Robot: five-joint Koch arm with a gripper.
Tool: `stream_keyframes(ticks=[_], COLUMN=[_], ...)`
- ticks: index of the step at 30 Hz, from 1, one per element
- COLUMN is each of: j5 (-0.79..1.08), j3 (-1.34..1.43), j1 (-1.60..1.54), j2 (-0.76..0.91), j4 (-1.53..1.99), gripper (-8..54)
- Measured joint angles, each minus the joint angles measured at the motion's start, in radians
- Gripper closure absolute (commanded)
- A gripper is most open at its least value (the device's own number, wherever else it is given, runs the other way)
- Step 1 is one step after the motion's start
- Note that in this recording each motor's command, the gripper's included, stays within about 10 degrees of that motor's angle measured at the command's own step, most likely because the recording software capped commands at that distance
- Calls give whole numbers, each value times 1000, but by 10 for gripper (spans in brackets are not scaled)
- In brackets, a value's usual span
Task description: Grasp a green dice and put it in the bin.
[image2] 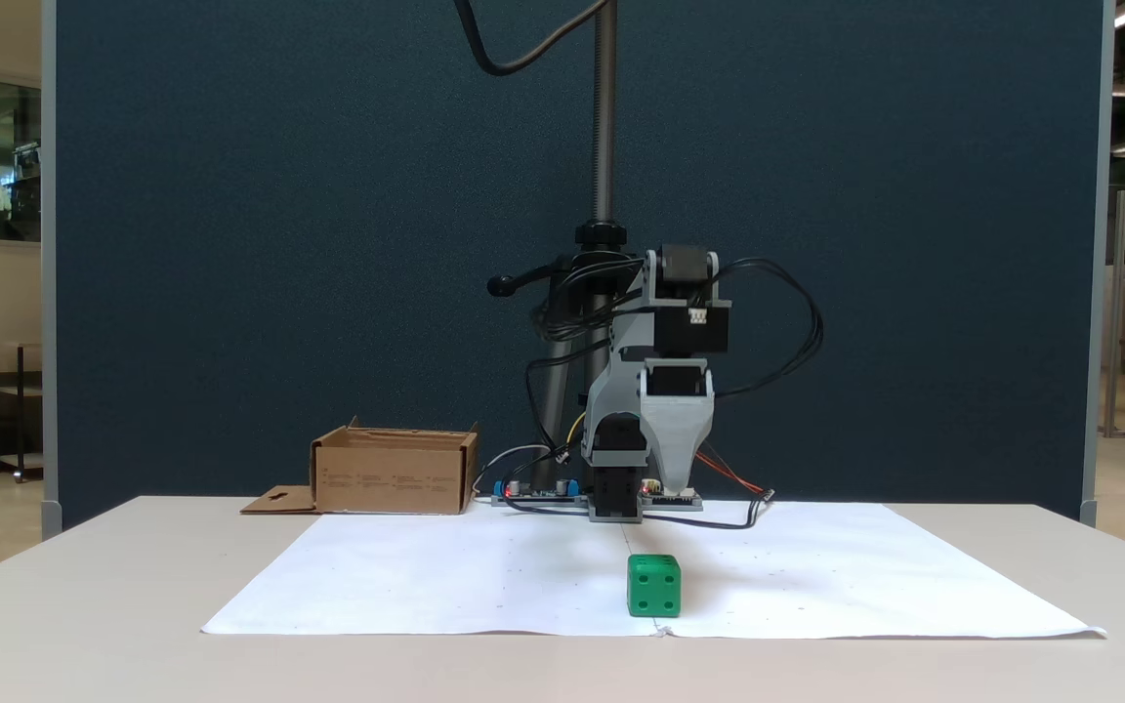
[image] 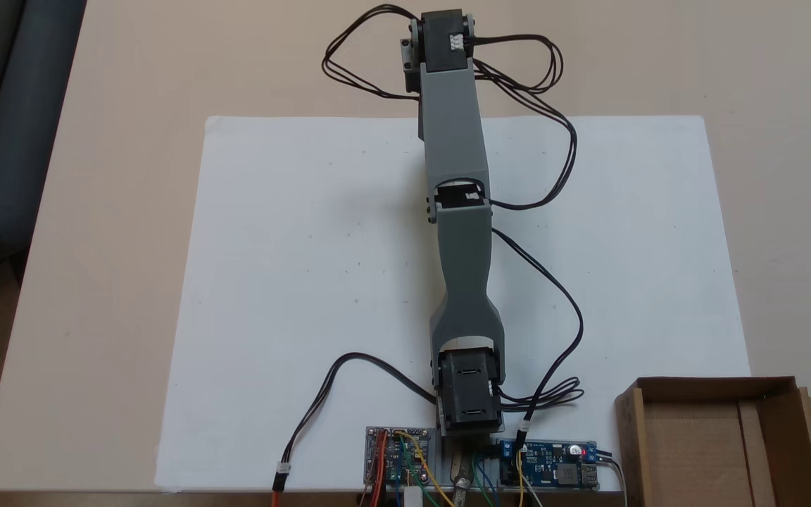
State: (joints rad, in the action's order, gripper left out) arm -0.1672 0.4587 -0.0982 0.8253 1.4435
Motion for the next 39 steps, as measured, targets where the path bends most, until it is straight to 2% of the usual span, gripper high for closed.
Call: stream_keyframes(ticks=[39], j5=[0], j3=[-15], j1=[21], j2=[-114], j4=[0], gripper=[33])
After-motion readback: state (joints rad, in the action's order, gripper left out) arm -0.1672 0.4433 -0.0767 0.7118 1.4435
